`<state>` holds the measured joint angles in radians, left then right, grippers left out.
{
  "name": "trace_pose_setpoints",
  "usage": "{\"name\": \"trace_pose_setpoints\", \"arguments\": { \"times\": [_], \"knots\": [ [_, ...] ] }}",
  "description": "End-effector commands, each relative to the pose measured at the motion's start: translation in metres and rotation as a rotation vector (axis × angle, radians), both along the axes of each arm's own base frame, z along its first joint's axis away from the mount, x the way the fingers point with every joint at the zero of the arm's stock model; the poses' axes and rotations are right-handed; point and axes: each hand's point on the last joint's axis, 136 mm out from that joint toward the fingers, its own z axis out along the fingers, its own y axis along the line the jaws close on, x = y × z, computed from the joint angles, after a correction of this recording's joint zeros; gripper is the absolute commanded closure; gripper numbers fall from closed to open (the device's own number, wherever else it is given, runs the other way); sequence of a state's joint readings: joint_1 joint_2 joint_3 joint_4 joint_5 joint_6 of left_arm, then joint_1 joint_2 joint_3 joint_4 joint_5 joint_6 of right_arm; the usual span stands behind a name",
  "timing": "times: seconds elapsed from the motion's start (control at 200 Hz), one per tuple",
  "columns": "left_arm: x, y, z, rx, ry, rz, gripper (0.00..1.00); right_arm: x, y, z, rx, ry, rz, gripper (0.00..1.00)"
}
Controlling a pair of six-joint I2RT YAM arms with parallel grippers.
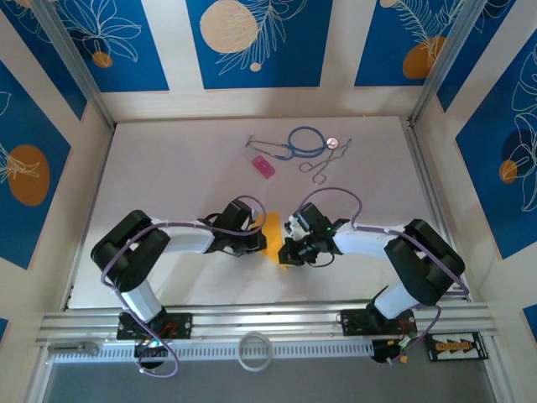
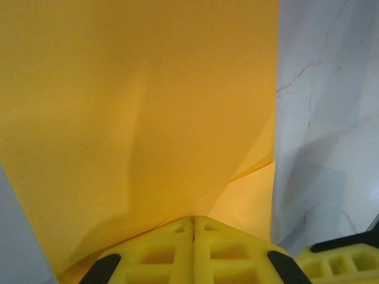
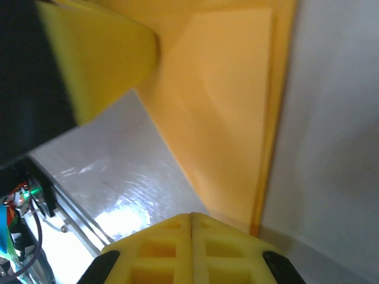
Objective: Fold a paper plane with a square sheet of paper (pick it up from the middle)
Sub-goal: Third fold the triangle at the center of the table.
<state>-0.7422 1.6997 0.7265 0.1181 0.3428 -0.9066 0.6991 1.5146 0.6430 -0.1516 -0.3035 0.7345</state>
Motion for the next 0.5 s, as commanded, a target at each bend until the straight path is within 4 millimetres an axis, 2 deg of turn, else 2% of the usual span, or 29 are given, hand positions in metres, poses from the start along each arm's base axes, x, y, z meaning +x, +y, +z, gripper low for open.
{"name": "trace_pose_setpoints", "arguments": {
  "times": [0.0,0.245,0.375,0.495],
  "knots": [
    [-0.016,0.027,-0.035,0.144,0.057,0.005,0.94,0.005,0.012,0.016,0.04,-0.02,0.031,0.97],
    [-0.015,0.024,-0.032,0.137,0.055,0.0,0.94,0.016,0.031,0.003,0.014,-0.004,0.054,0.97],
    [-0.015,0.025,-0.033,0.135,0.056,0.005,0.94,0.018,0.031,-0.011,-0.004,0.013,0.049,0.97],
    [-0.016,0.026,-0.034,0.139,0.056,0.004,0.95,0.01,0.022,-0.025,-0.046,0.037,0.044,0.97]
  ]
}}
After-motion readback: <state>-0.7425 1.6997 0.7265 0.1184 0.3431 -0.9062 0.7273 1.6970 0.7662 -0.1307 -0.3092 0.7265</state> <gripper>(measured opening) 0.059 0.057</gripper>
